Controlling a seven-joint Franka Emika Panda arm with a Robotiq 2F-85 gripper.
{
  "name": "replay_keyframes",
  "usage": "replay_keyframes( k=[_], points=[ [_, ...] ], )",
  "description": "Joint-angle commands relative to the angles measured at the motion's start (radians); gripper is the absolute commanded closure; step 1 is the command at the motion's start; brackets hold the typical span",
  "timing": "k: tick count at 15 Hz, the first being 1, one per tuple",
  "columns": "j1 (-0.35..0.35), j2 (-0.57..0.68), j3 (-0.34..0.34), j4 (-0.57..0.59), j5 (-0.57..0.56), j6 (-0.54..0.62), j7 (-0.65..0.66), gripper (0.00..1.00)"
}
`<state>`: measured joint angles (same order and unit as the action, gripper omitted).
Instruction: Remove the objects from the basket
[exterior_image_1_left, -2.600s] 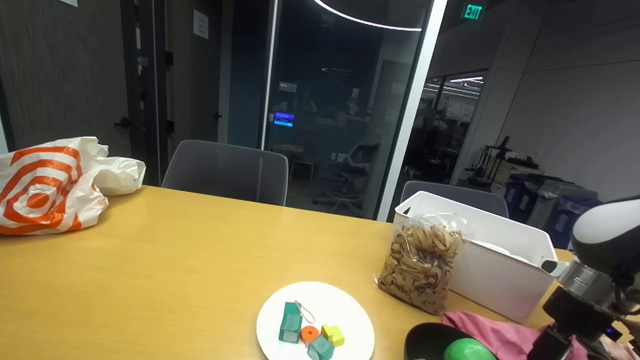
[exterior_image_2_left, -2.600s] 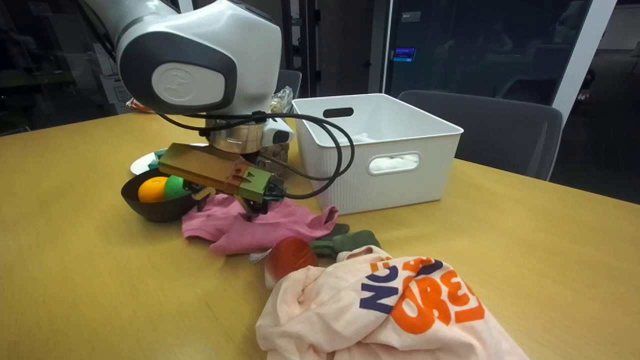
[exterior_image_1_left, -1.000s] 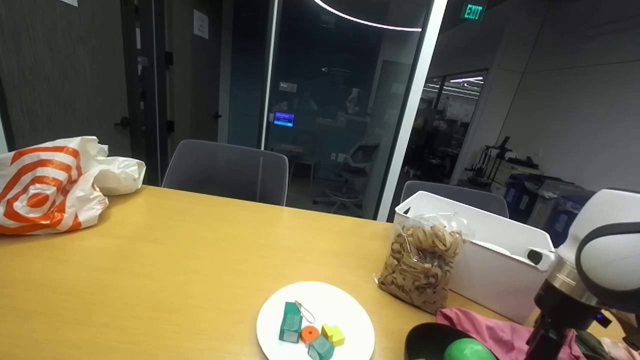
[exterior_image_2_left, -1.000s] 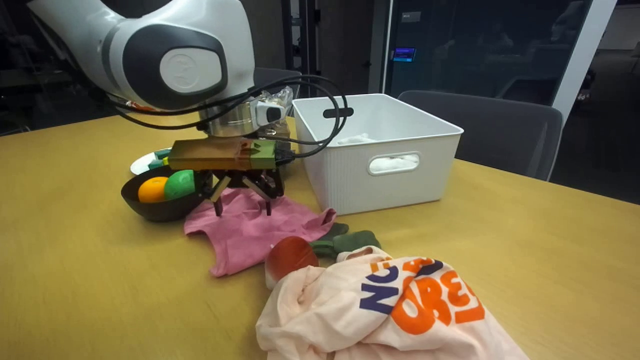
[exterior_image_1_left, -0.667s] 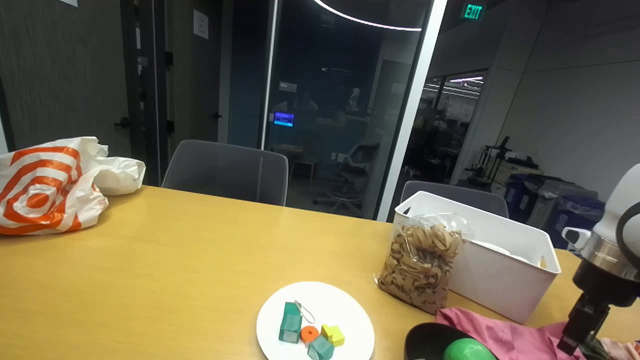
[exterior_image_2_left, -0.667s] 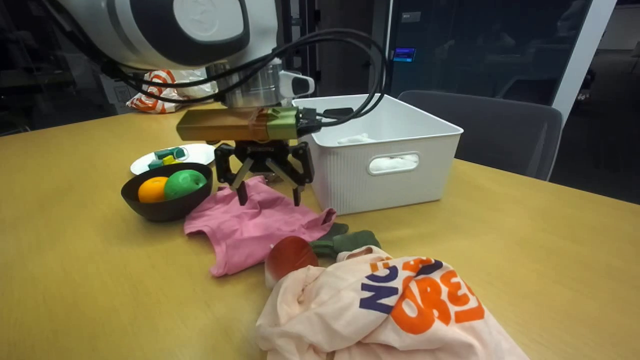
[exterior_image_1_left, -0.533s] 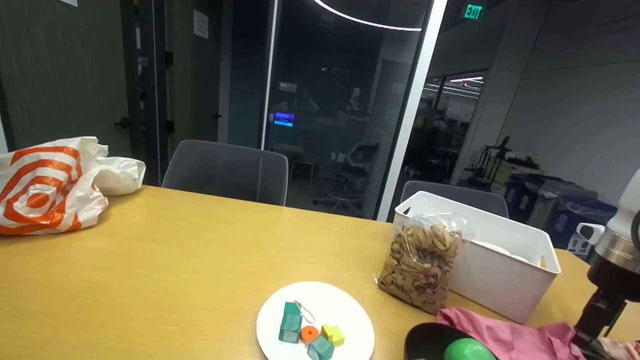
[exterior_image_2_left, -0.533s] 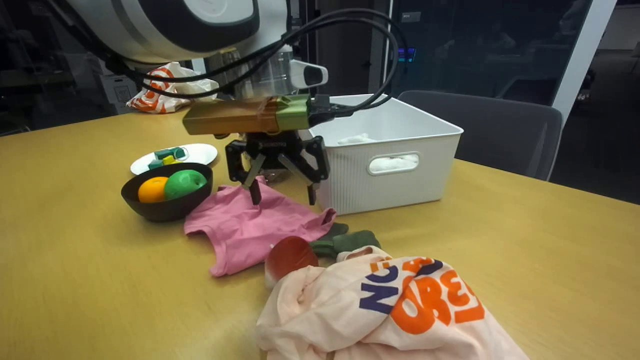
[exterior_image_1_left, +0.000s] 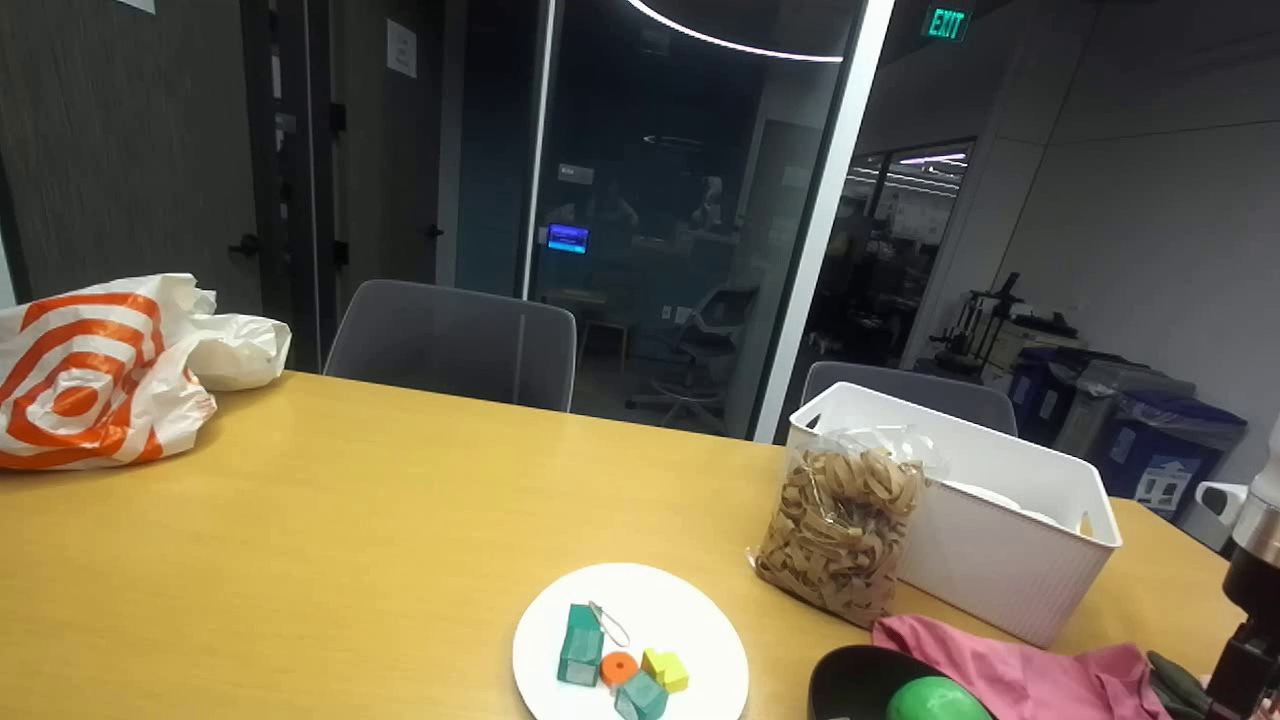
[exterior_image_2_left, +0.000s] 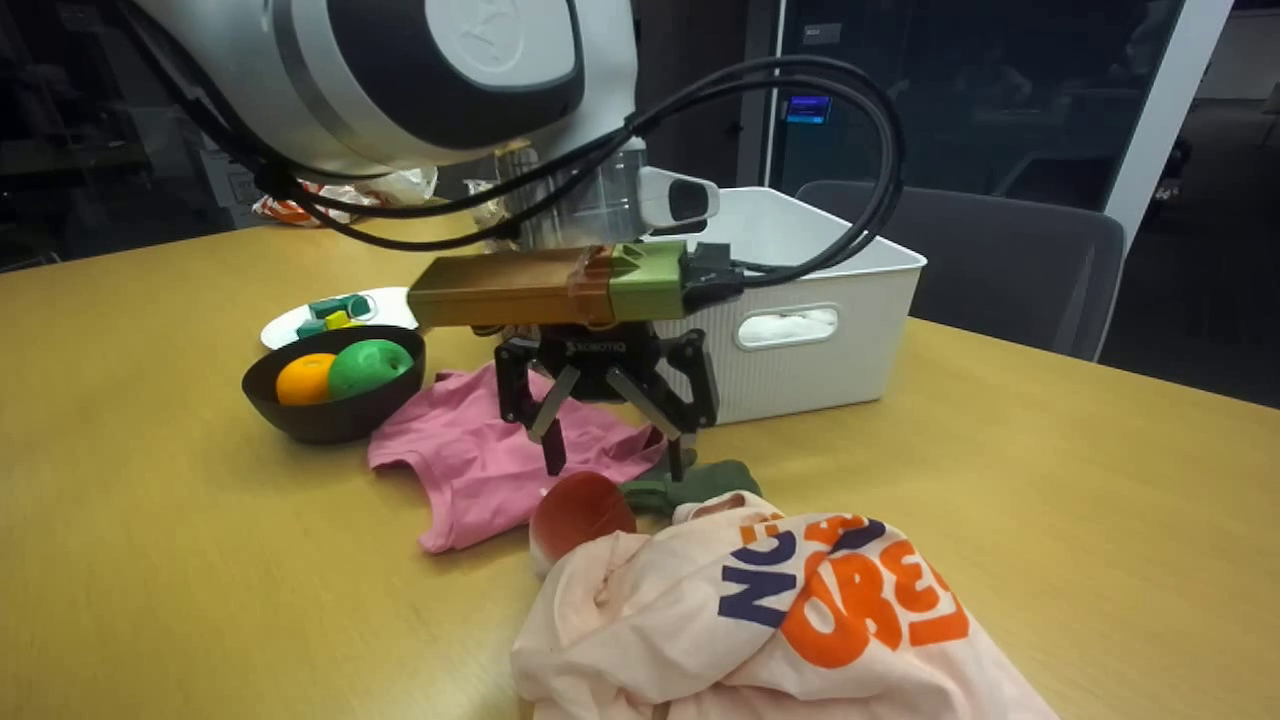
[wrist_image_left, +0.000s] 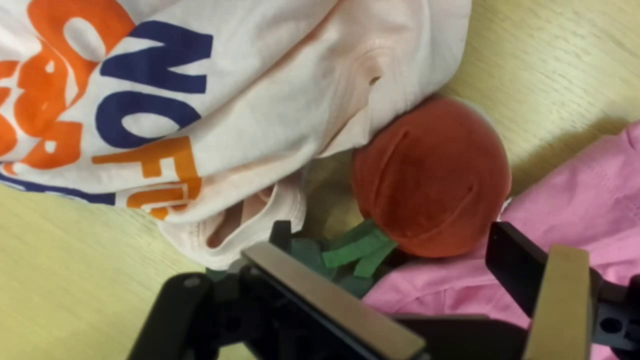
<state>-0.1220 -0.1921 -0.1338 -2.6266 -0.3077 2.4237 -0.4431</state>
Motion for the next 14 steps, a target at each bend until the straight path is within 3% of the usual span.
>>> replay_keyframes(
  k=[1,8,9,11,14],
  points=[
    [0.007,0.029,-0.033,0.013,0.046,-0.013,-0.09,0.0],
    [0.002,0.091,-0.05,0.015,0.102,-0.01,-0.188,0.01],
    [0.003,0.096,-0.049,0.016,0.115,-0.014,-0.201,0.25],
    [0.001,0.103,-0.046,0.018,0.122,-0.012,-0.216,0.3],
    [0.0,0.098,-0.041,0.024,0.126,-0.015,-0.206,0.53]
  ],
)
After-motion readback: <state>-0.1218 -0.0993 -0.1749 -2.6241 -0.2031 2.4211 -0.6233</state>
